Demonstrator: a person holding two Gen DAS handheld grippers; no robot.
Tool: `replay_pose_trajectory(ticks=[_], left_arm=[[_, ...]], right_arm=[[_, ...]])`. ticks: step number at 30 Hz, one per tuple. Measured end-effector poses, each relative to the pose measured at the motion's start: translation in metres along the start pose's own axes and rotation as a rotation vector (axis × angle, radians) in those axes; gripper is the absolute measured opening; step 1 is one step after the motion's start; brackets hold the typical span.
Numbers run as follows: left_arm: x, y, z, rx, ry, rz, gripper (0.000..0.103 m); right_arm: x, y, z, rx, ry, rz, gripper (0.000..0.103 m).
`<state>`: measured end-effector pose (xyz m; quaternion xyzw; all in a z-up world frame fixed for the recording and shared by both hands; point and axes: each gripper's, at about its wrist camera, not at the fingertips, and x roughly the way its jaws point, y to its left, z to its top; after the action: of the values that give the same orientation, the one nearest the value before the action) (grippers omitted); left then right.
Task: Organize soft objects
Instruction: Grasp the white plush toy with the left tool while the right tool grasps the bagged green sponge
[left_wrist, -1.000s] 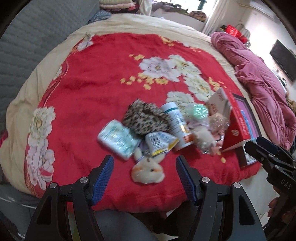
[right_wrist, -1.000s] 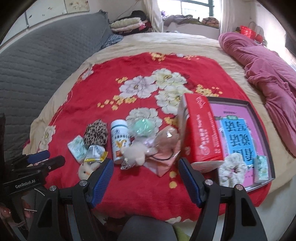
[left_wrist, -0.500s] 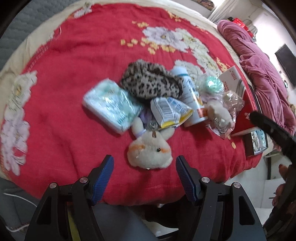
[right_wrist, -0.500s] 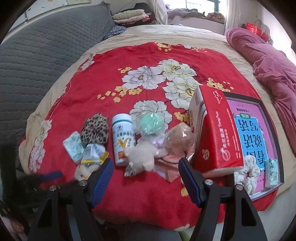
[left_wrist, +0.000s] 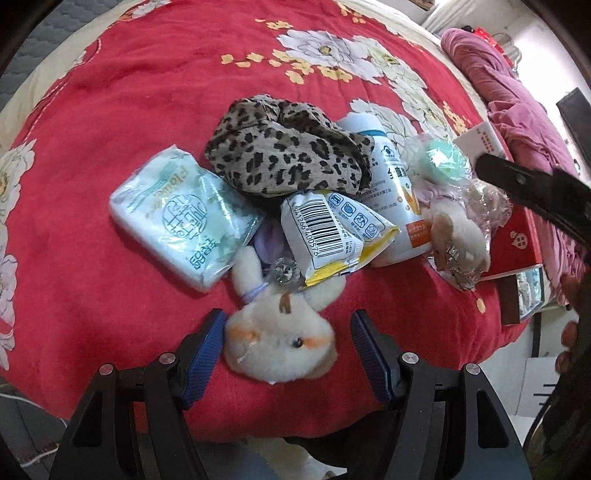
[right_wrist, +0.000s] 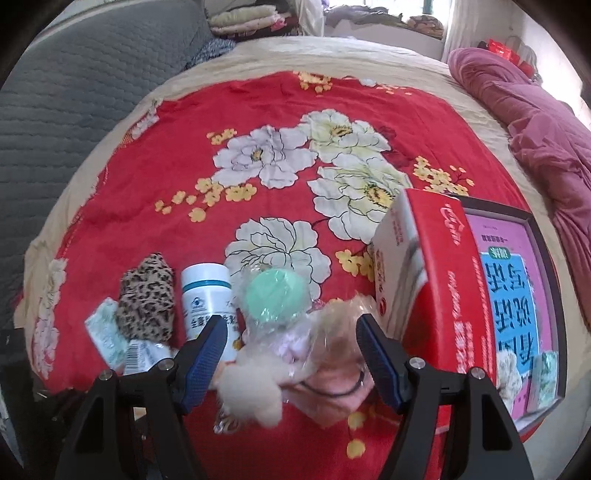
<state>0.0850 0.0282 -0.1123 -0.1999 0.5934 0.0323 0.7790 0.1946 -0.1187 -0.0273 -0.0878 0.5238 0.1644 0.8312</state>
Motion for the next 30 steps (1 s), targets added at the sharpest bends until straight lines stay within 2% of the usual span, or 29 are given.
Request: replay_pose_trajectory(ticks=[6, 14, 16, 17, 30], left_arm=[[0.007, 0.006, 0.001, -0.008, 0.01, 0.009, 0.059], [0.011, 0.007, 0.002, -0.019, 0.011, 0.011, 0.058], [0.011, 0.007, 0.002, -0.025, 0.009, 0.012, 0.058], [0.01, 0.008, 0.001, -0.024, 0.008, 0.013, 0.057], [-0.003, 0.012, -0.002, -0.059, -0.007, -0.02, 0.055]], right_arm=[[0.025, 0.016, 0.012, -0.094, 0.032, -0.052, 0.072], [0.053, 0.027, 0.014, -0.165, 0.078, -0.11, 0.069], [0.057, 0.026, 0.013, -0.161, 0.086, -0.103, 0.053], [0.057, 0.024, 0.013, -0.153, 0.085, -0.095, 0.05], [0.004, 0.003, 0.011, -0.03, -0.021, 0.028, 0.047]])
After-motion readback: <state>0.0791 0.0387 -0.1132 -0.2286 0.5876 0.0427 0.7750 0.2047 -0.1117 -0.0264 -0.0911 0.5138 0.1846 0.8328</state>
